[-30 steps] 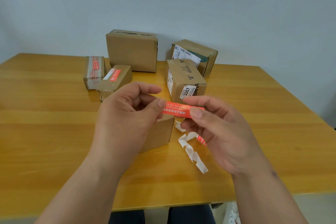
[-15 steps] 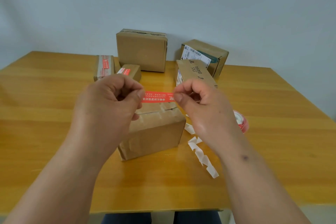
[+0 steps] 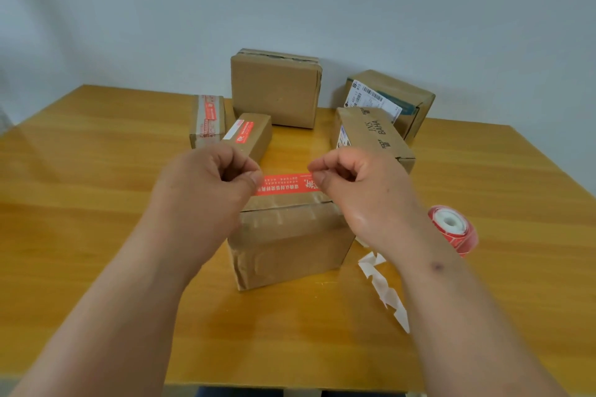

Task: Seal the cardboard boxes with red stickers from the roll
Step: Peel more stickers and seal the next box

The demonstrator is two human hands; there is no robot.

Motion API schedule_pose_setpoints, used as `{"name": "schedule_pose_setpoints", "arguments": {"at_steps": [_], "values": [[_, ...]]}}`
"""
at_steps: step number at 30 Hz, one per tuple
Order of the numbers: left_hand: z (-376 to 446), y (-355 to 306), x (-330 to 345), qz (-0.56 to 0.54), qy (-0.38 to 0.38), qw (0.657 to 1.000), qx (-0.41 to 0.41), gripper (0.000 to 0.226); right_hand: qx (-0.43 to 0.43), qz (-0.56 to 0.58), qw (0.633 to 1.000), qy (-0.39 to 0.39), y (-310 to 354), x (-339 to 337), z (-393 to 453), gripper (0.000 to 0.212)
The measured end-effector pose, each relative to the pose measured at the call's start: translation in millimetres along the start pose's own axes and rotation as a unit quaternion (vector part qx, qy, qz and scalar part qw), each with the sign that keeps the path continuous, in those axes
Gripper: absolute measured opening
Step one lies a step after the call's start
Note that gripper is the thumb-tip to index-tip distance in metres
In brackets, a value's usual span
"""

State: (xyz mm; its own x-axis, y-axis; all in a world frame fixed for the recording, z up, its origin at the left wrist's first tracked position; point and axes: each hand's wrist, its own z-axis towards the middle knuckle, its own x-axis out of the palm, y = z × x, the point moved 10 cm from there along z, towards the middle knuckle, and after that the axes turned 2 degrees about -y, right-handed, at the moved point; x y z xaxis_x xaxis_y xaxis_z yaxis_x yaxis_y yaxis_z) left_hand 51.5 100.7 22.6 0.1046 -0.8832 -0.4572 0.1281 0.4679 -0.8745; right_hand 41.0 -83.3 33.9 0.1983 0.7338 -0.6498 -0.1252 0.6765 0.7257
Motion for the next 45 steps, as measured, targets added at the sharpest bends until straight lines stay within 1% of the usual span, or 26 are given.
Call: {"name": "schedule_pose_setpoints", "arguments": {"at_steps": [1, 3, 5, 8, 12, 18, 30, 35, 41, 45], "values": [[1.7, 3.7, 3.6, 0.014, 0.011, 1.000, -0.004, 0.007, 0.006, -0.025, 1.000, 0.005, -3.4, 1.9, 1.3, 0.013], [4.4, 8.4, 9.8, 0.059, 0.026, 0.998, -0.006, 0.014, 0.013, -0.080, 0.997, 0.020, -8.3, 7.2, 2.7, 0.023], [6.4, 8.8, 12.3, 0.107, 0.021, 0.994, -0.002, 0.019, 0.019, -0.103, 0.994, 0.030, -9.1, 11.8, 3.3, 0.030], [8.5, 4.8, 15.6, 0.160, 0.012, 0.987, 0.009, 0.020, 0.020, -0.123, 0.991, 0.038, -5.2, 15.0, 3.0, 0.022], [10.7, 2.5, 20.8, 0.198, 0.014, 0.980, 0.014, 0.021, 0.024, -0.142, 0.989, 0.040, -4.4, 15.5, 4.9, 0.015], [12.6, 3.3, 22.7, 0.214, 0.016, 0.977, 0.014, 0.022, 0.033, -0.150, 0.987, 0.045, -6.6, 17.1, 8.4, 0.015], [9.6, -4.2, 24.2, 0.235, -0.005, 0.971, 0.046, 0.021, 0.002, -0.176, 0.983, 0.054, -6.6, 24.4, 12.3, 0.016], [8.2, -7.1, 25.7, 0.254, -0.009, 0.966, 0.052, 0.022, -0.006, -0.175, 0.984, 0.042, -9.4, 24.5, 14.1, 0.015], [4.4, -11.7, 27.8, 0.266, -0.011, 0.961, 0.067, 0.026, -0.005, -0.174, 0.985, 0.022, -14.5, 22.9, 15.7, 0.027], [4.3, -12.9, 29.5, 0.276, -0.005, 0.959, 0.060, 0.030, -0.005, -0.202, 0.979, -0.013, -16.5, 13.0, 16.8, 0.041]]}}
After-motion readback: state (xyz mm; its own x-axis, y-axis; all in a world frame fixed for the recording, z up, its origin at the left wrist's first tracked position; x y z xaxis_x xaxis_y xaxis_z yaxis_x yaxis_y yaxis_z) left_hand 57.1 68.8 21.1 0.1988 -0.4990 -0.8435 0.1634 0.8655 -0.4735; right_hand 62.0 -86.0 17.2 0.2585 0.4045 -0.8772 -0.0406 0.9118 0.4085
